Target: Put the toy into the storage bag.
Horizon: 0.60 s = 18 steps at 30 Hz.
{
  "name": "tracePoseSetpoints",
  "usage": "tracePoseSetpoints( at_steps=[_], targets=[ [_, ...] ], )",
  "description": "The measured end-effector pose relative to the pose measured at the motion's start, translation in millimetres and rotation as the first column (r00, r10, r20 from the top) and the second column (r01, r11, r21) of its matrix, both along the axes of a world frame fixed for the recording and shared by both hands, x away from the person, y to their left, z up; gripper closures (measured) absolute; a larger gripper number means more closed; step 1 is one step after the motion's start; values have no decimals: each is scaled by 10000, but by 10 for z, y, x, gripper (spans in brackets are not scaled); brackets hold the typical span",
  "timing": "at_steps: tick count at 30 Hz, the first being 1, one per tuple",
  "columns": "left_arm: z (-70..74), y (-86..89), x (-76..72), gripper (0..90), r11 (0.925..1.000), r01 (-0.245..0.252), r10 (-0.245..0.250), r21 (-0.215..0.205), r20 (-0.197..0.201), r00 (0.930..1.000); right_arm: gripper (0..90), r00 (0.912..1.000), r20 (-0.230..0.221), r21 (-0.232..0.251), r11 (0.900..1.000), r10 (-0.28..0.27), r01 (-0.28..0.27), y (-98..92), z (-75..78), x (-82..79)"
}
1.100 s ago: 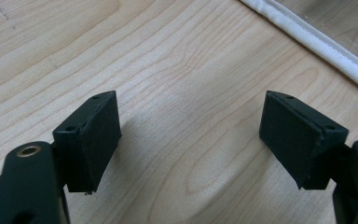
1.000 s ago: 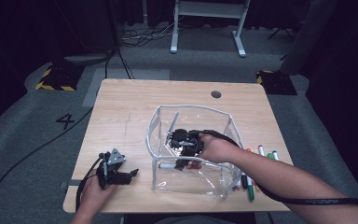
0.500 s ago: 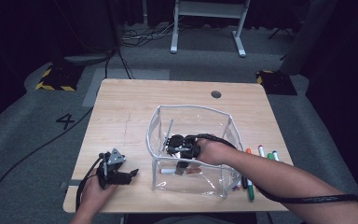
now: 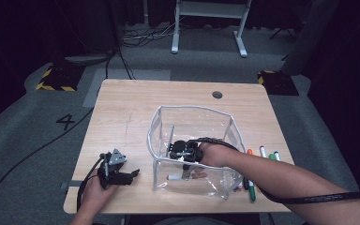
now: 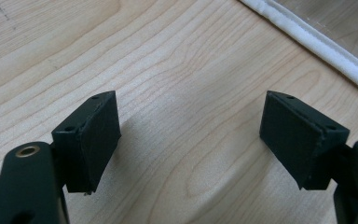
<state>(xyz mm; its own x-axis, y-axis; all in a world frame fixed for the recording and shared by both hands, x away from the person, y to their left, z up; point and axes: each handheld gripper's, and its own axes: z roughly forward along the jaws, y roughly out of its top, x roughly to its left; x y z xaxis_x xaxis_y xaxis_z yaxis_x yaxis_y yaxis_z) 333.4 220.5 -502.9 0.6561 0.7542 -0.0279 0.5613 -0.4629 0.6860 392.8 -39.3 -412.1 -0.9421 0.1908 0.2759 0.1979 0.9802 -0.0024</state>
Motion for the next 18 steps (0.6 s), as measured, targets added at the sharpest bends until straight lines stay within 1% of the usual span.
tracePoseSetpoints(
  at_steps=[2, 3, 5, 6, 7, 8, 9, 10, 11, 13, 14, 15, 16, 17, 18],
  targets=[
    [-1, -1, 2, 202, 10000, 18, -18, -13, -12, 10000, 760, 9999, 80, -171, 9998, 68, -66, -3, -50, -2],
    [-1, -1, 2, 201, 10000, 18, -18, -13, -12, 10000, 760, 9999, 80, -171, 9998, 68, -66, -3, -50, -2],
    [-1, -1, 2, 202, 10000, 14, -14, -13, -11, 10000, 754, 9999, -64, -322, 9994, 119, -121, -4, -85, -14],
    [-1, -2, 1, 202, 10000, -6, 6, -22, -10, 10000, 754, 9999, -64, -322, 9994, 119, -121, -4, -85, -14],
    [0, -1, 3, 201, 10000, 24, -24, -9, -20, 10000, 701, 9999, -129, -366, 9993, 114, -119, -5, -103, -32],
    [0, -1, 3, 201, 10000, 24, -24, -9, -20, 10000, 701, 9999, -129, -366, 9993, 114, -119, -5, -103, -32],
    [0, -1, 3, 202, 10000, 20, -20, -8, -16, 10000, 643, 9999, -161, -450, 9990, -40, 32, -18, -116, -13],
    [0, -1, 4, 201, 10000, 30, -30, -1, 6, 10000, 628, 9996, -178, -516, 9985, -208, 198, -28, -115, 2],
    [0, -1, 5, 201, 10000, 31, -31, -6, 3, 10000, 628, 9996, -178, -516, 9985, -208, 198, -28, -115, 2],
    [0, -1, 6, 201, 10000, 36, -36, 2, 17, 10000, 615, 9995, -123, -456, 9986, -286, 280, -52, -92, 34],
    [0, -1, 5, 201, 10000, 33, -33, -4, 1, 10000, 614, 9994, -85, -314, 9989, -340, 337, -62, -60, 47],
    [1, 2, 8, 201, 10000, 63, -63, 44, 42, 10000, 614, 9992, 50, -140, 9991, -398, 398, -74, -16, 59],
    [-2, -4, 12, 201, 10000, 12, -12, 14, 73, 10000, 613, 9972, 440, 159, 9981, -607, 601, -109, 93, 88],
    [-2, -4, 12, 201, 10000, 12, -12, 14, 73, 10000, 613, 9972, 440, 159, 9981, -607, 601, -109, 93, 88],
    [-4, -10, 15, 201, 10000, -13, 13, -21, 80, 10000, 612, 9949, 627, 413, 9962, -790, 765, -136, 155, 106]
  ],
)
